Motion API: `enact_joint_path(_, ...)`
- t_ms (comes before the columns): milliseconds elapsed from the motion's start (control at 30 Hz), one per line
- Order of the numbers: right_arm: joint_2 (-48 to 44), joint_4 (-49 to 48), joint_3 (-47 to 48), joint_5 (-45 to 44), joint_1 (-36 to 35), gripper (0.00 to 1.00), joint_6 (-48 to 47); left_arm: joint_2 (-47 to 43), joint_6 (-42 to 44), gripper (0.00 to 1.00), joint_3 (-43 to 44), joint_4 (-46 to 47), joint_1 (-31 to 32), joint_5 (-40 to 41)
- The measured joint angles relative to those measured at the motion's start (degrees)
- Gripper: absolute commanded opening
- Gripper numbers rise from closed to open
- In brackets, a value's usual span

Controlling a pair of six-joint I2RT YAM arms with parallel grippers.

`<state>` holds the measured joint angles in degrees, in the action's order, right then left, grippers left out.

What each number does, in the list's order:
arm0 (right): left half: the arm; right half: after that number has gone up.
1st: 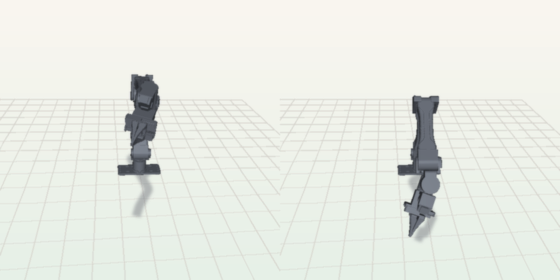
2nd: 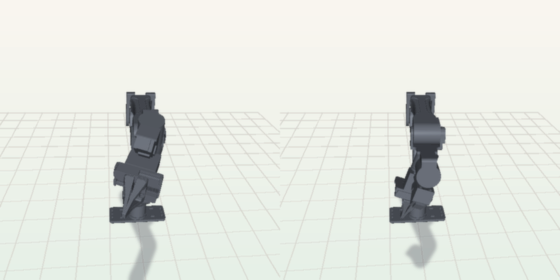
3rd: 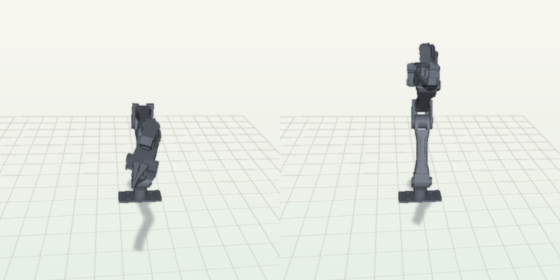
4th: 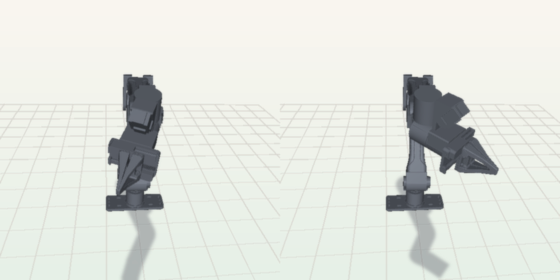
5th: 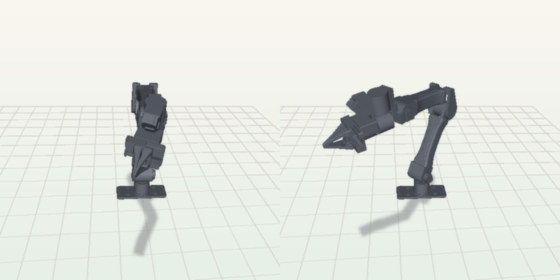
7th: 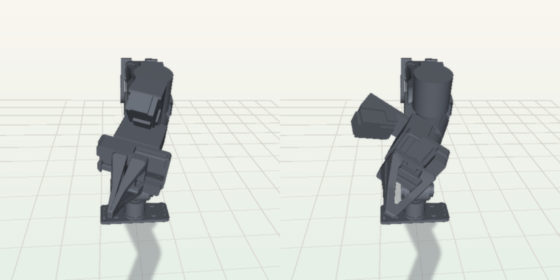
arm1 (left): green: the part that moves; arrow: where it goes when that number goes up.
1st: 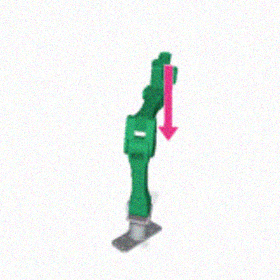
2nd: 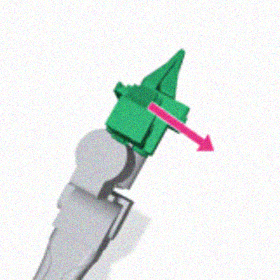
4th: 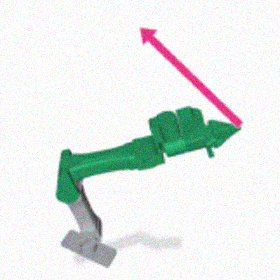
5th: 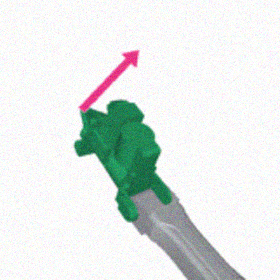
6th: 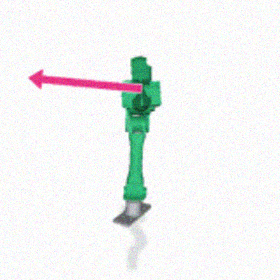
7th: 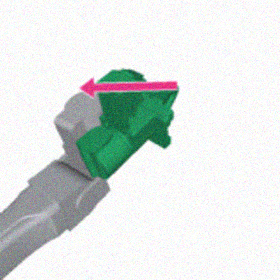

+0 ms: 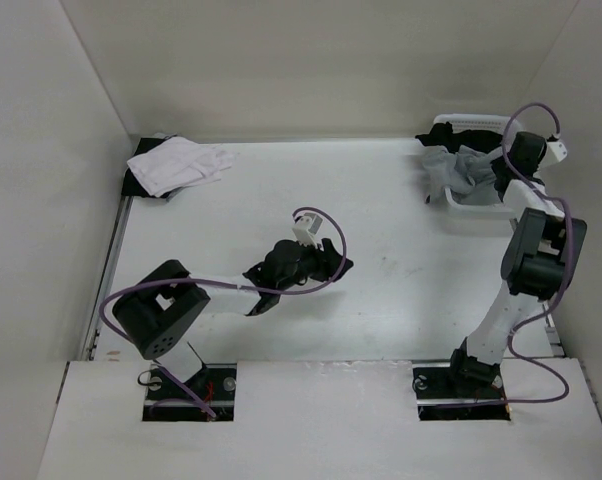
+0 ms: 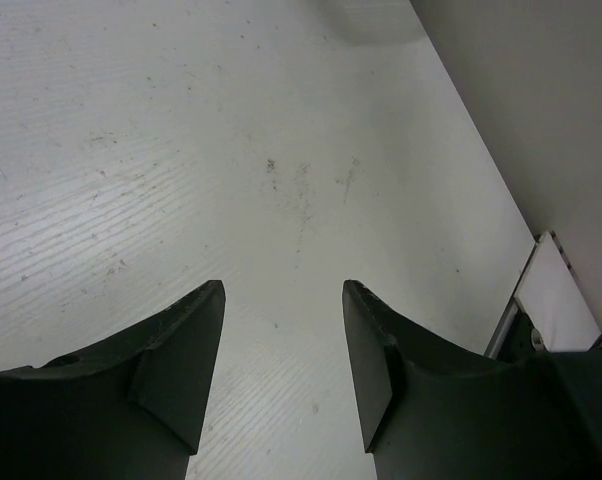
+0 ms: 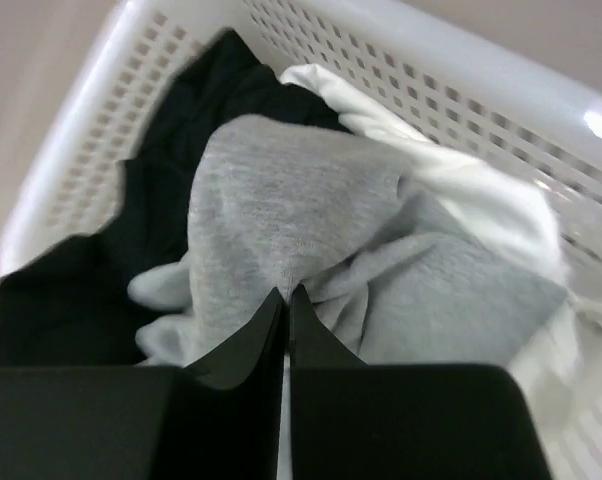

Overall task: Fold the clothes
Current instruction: Grab the tank top from the pile, then move the tank top to the center of the board

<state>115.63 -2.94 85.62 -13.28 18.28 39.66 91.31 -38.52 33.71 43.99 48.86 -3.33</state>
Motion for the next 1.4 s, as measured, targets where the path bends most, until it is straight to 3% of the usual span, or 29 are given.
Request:
enact_joint_path(167,-20.1,-7.5,-12.8,-2.4,-2.6,0.03,1.7,0.0,0.0,0.5,0.0,0.2,-0.1,0.1)
enact_joint_path(233,-32.6,-10.7,-19.7,-3.7,-7.3,0.03,1.7,-0.2,0.0,0.5,0.0,0.0,-0.2,0.1)
enact_joint_path(500,-58.1,-12.4,-23.8,-3.2,-20.4,0.04,-2.6,-10.2,0.0,0.5,-0.2,-2.9,-2.3,5.0)
enact_joint_path(667,-69.0,-10.2,-21.4,-1.2,-36.1,0.05,-6.1,-18.5,0.0,0.51,-0.2,-5.6,-4.9,9.4)
enact_joint_path(800,-71.9,-9.6,-19.5,-0.2,-48.3,0.07,-8.3,-24.1,-0.4,0.52,-0.2,-10.3,-8.0,12.5)
enact_joint_path(933,-70.7,-10.6,-24.6,0.1,-52.9,0.11,-7.6,-28.7,-0.8,0.53,-0.3,-14.2,-10.5,14.0)
enact_joint_path(1100,-54.6,-12.5,-34.7,3.2,-51.4,0.47,-3.3,-32.7,-0.8,0.53,-2.5,-18.3,-14.3,15.1)
enact_joint_path(1200,-42.5,-9.4,-39.2,4.3,-47.6,0.56,-1.9,-31.4,-0.9,0.51,-3.7,-22.9,-16.2,15.8)
enact_joint_path(1233,-40.9,-7.8,-41.0,4.2,-46.9,0.54,-1.7,-30.7,-0.9,0.47,-4.2,-24.3,-16.2,16.1)
enact_joint_path(1367,-42.1,-5.2,-46.3,3.7,-49.6,0.17,-1.7,-27.5,-0.4,0.42,-6.6,-30.6,-15.0,16.7)
enact_joint_path(1400,-43.0,-5.2,-47.1,3.8,-51.6,0.12,-1.7,-26.4,-0.2,0.42,-6.8,-32.6,-14.5,17.0)
